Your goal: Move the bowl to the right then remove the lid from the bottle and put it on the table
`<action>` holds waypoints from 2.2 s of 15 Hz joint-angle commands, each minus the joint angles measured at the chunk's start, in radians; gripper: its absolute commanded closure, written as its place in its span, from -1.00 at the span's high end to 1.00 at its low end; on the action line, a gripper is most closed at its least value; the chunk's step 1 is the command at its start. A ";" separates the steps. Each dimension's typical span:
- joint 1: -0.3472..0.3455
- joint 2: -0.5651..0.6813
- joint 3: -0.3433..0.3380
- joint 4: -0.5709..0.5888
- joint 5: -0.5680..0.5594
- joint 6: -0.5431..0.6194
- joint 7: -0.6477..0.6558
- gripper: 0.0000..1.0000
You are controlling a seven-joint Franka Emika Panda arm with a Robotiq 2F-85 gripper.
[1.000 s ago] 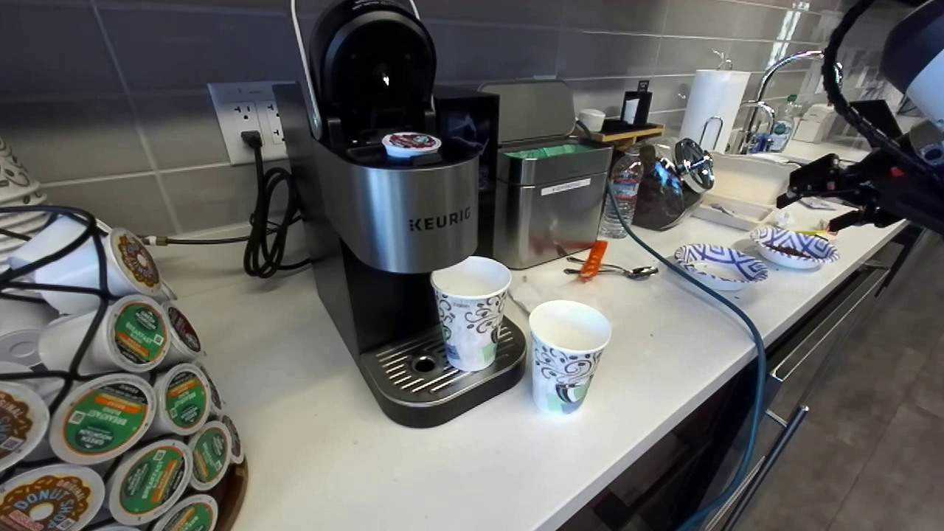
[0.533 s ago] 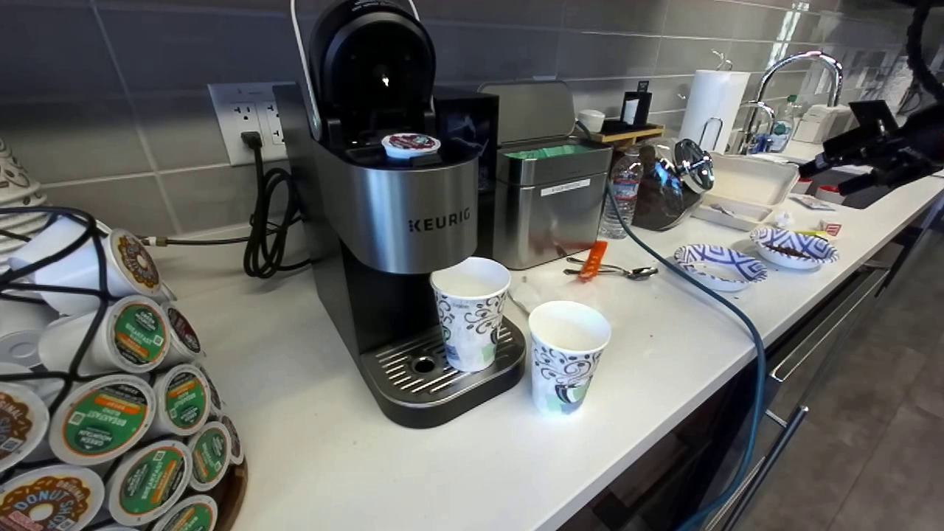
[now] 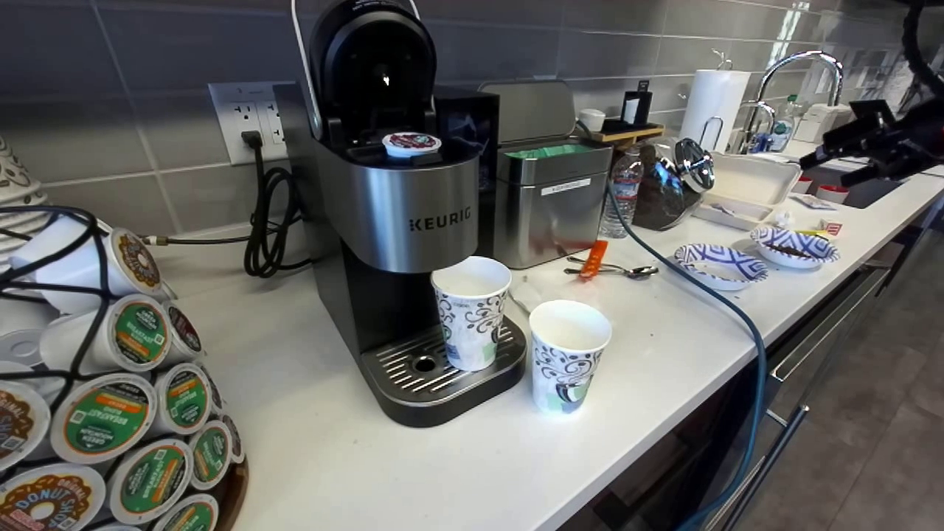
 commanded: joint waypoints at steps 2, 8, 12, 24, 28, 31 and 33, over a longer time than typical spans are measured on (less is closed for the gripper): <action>-0.021 0.016 -0.164 0.186 0.158 -0.169 -0.311 1.00; -0.011 0.223 -0.361 0.297 0.439 -0.665 -0.575 1.00; -0.069 0.393 -0.224 0.407 0.507 -0.476 -0.683 1.00; -0.028 0.607 -0.234 0.698 0.257 -0.353 -0.763 1.00; -0.042 0.626 -0.239 0.711 0.214 -0.404 -0.734 1.00; -0.052 0.640 -0.238 0.719 0.179 -0.457 -0.713 1.00; -0.055 0.653 -0.238 0.736 0.169 -0.476 -0.705 1.00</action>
